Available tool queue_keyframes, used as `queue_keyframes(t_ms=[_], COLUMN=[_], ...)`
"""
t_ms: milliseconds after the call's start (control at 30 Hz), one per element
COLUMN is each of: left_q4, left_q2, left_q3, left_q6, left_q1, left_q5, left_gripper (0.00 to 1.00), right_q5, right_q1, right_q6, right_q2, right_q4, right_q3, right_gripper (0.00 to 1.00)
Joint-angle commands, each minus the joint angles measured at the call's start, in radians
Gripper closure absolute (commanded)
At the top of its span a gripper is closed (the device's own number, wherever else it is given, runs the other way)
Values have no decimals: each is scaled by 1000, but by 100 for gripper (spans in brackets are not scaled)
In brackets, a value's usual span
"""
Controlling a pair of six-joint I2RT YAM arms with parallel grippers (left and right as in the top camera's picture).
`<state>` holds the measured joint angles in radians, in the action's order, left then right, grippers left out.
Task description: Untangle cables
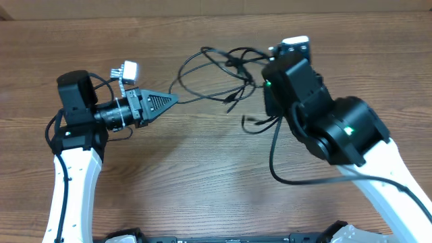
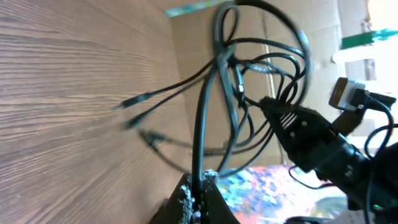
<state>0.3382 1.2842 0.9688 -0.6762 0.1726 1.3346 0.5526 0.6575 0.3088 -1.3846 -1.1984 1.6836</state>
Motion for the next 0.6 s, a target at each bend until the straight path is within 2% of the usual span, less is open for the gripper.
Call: queue_keyframes(t_ms=[0,133,367,467,567], left_q4=[2,1,2,2,2], left_q2=[3,3,3,3,3], left_q3=[8,8,8,8,8], left_q6=[41,53,53,53,51], left_q1=[56,91,138,135,130], left_q5=[81,130,134,134,145], left_gripper=[96,96,96,96,96], right_q5=[332,389,429,317,94], right_q1=[-18,-18,-19,-19,-19], right_q6=[64,66,66,44,-68], right_q2=[79,128,206,224,227], right_q4=[-4,-3,0,5,13], right_q3=[20,20,20,20,20], right_gripper=[96,96,96,96,96])
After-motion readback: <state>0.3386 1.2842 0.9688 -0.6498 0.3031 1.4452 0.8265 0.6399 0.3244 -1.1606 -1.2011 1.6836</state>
